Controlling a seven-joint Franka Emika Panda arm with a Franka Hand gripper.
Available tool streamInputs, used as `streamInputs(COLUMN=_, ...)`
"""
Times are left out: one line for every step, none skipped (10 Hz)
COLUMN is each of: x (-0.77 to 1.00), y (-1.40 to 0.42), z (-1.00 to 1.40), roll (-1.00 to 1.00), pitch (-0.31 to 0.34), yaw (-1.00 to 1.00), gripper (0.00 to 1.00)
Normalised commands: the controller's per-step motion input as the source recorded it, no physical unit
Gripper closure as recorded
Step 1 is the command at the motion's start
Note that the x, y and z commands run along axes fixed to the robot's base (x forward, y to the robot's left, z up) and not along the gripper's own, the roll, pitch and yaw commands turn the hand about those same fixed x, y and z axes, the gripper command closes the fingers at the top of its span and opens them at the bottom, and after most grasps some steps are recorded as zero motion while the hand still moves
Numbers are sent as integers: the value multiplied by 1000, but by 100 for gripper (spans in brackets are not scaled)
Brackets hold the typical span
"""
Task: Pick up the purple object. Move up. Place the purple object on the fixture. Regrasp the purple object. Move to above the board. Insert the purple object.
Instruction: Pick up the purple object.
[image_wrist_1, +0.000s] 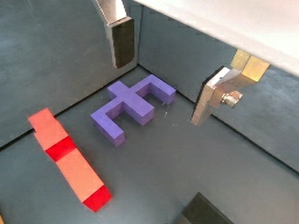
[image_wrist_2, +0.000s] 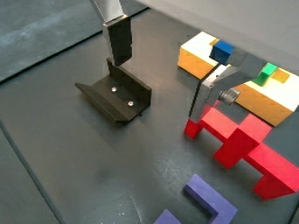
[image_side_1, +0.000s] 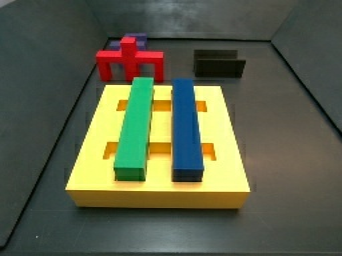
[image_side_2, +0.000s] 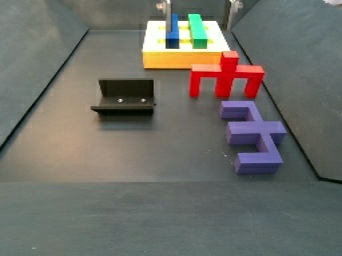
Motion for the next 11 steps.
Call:
streamInputs(x=0, y=0, z=-29, roll=-11, pitch=0, yaw=0, gripper=0)
streamInputs(x=-6, y=0, z=-183, roll=-153, pitch=-64, yaw=0, gripper=0)
streamInputs(x=-100, y=63, z=-269, roll=-113, pitch=-36, yaw=-14, gripper=0)
streamInputs(x=-386, y=386, z=-457, roll=-81, pitch=-23, yaw=-297, gripper=0)
streamInputs(x=-520, y=469, z=-529, roll=-44, pitch=-9, yaw=-420, gripper=0)
streamInputs(x=-554, y=506, z=-460, roll=-46, pitch=-34, yaw=-363, gripper=0)
streamInputs(x=-477, y=449, z=-360, roll=0, pitch=-53, yaw=-483, gripper=0)
streamInputs(x=-471, y=217, z=-311, roll=0, pitch=-101, yaw=-666, gripper=0)
streamInputs(x=-403, y=60, z=-249, roll=-79, pitch=-180, yaw=-729, gripper=0)
streamInputs(x=-166, y=0, z=-143, roll=-120, pitch=-230, yaw=-823, gripper=0)
streamInputs(x=-51, y=0, z=-126, roll=-129, pitch=-221, yaw=-883, gripper=0)
